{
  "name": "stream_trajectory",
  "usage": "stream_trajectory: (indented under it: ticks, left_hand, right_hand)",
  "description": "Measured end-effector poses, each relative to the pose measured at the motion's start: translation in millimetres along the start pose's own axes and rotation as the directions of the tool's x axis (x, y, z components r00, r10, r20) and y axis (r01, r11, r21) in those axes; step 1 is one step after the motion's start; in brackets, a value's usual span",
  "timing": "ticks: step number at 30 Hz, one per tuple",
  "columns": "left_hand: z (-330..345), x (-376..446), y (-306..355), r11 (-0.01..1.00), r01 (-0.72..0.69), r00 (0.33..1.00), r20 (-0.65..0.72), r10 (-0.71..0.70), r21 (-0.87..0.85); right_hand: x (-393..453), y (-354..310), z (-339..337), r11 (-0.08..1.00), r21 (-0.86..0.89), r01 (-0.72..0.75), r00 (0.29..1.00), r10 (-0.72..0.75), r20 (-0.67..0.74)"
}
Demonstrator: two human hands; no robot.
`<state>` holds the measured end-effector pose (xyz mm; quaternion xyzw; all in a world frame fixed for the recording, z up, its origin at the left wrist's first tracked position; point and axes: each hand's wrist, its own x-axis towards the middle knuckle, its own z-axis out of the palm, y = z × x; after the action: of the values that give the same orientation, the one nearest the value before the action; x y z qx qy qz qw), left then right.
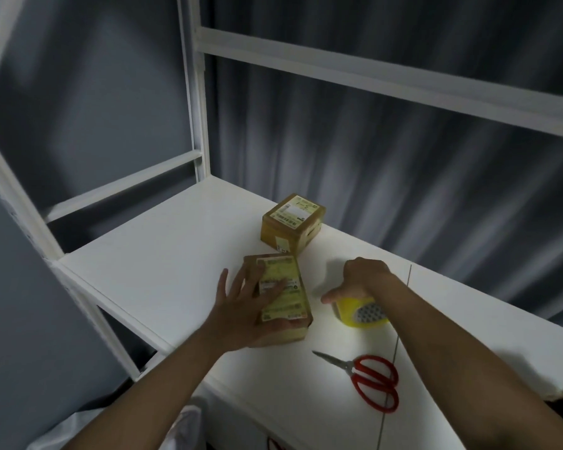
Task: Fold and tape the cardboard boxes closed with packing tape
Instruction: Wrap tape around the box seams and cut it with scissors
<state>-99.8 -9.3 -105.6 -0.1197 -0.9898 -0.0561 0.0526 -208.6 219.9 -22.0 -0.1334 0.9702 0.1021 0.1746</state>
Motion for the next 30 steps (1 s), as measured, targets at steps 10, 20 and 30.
stream_trajectory:
  ticks: [10,20,30]
  left_hand:
    - [-20.0,20.0,85.5,0.891,0.449,0.884,0.177,-0.433,-0.06]
    - [-11.7,25.3,84.0,0.875,0.477,0.877,0.109,-0.468,-0.08]
    - [-3.9,15.9,59.3,0.205,0.048,0.84,-0.071,-0.538,-0.978]
  right_hand:
    - [4.4,1.2,21.2,0.964,-0.111,0.241,0.945,-0.26,-0.199]
    - [-22.2,60.7,30.7,0.902,0.391,0.182,0.959,-0.076,-0.273]
    - [-36.9,1.6,-51.7,0.93,0.066,0.363,0.86,-0.306,-0.408]
